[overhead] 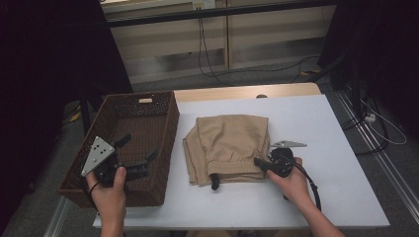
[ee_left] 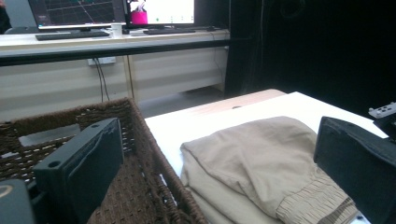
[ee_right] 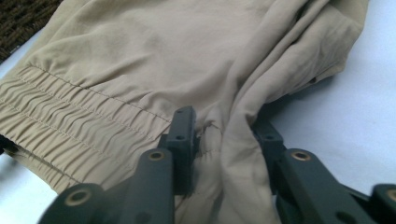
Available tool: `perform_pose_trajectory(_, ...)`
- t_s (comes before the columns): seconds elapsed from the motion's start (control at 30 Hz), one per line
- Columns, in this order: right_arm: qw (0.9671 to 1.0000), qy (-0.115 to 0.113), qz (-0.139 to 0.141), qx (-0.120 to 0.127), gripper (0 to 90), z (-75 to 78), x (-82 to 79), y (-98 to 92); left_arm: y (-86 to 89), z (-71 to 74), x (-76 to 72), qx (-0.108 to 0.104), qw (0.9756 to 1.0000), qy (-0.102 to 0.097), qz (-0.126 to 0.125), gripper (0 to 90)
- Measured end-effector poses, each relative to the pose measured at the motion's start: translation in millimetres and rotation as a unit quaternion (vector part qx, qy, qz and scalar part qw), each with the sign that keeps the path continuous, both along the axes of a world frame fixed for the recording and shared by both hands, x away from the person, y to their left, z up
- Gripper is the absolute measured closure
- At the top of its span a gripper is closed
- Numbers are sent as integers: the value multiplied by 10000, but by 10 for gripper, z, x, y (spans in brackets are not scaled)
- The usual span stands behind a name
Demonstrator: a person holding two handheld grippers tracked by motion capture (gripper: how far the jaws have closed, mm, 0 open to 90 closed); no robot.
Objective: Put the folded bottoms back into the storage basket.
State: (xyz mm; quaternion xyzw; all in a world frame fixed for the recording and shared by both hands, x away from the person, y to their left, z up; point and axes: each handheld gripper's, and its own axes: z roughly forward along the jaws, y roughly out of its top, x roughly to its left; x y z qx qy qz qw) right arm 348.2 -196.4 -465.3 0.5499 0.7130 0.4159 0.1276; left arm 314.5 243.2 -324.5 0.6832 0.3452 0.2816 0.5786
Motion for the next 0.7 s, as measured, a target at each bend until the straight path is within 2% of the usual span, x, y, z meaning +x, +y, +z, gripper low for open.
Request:
perform_pose_trajectory(0.2,9997,65,-58,240,782,0,2,-33,-52,-3,17,-29,10000,20,-73,20)
perform_pose_trajectory(0.57,9995,-70,-81,308,801,51,-20,-51,-180,-10,47,-184,9996,79,-175,20)
perform_pose_trajectory(0.7,9992,-93,-120,364,803,72,-30,-77,-241,-13,65,-125,9996,105,-221,20)
